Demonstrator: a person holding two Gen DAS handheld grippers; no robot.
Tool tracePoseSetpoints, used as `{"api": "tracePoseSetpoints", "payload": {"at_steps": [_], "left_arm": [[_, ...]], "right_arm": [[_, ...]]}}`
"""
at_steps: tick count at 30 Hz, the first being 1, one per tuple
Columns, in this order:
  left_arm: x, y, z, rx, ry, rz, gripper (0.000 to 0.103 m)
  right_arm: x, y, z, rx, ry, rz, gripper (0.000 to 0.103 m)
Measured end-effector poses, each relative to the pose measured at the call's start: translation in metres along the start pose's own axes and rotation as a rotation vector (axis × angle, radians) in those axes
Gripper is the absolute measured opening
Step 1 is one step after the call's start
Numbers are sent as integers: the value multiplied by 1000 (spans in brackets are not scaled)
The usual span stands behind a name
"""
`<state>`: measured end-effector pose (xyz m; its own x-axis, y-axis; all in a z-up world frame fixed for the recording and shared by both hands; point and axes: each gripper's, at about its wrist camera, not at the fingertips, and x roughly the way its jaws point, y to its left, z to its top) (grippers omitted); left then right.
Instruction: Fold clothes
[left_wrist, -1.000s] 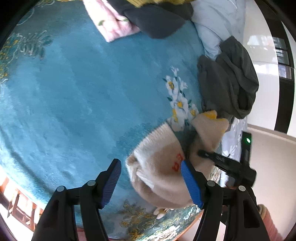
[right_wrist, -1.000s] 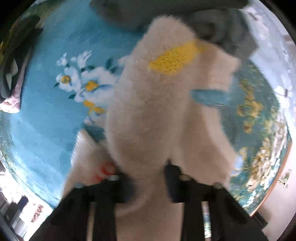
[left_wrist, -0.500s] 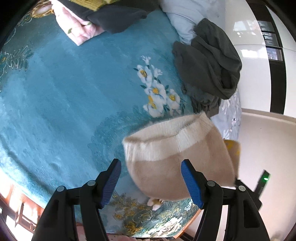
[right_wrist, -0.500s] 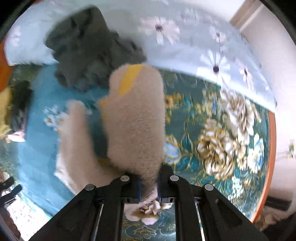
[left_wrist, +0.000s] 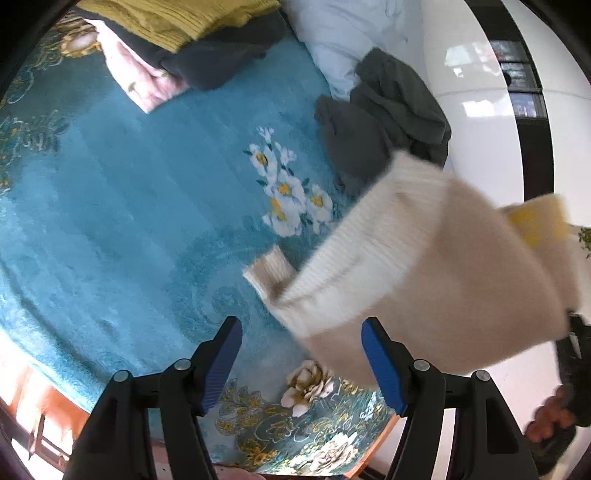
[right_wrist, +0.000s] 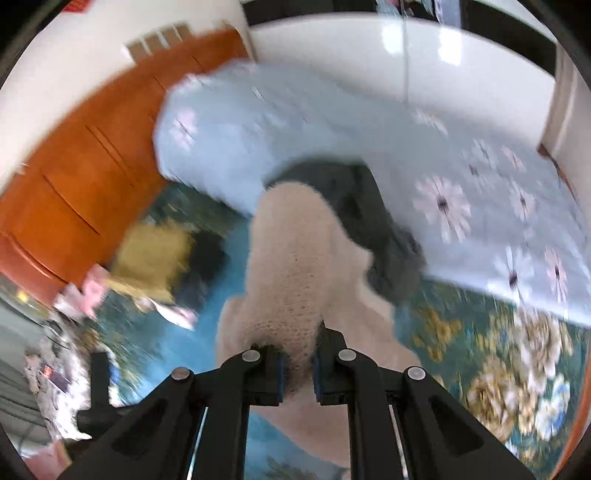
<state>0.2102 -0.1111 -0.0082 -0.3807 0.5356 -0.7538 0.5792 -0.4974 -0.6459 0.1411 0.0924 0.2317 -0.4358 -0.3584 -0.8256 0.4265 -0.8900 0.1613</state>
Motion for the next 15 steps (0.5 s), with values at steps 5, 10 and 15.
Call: {"api": "tracePoseSetpoints", "payload": {"at_steps": [5, 10, 15], "left_arm": [[-25, 6, 6, -17, -72, -4, 71], [-23, 12, 3, -27, -59, 30, 71], [-1, 1, -6, 4, 13, 90, 71]], "right_arm": [[-42, -15, 12, 109, -89, 124, 11], [-32, -77, -28, 286, -31, 118, 11], [41, -165, -120, 437, 200, -57, 11]]}}
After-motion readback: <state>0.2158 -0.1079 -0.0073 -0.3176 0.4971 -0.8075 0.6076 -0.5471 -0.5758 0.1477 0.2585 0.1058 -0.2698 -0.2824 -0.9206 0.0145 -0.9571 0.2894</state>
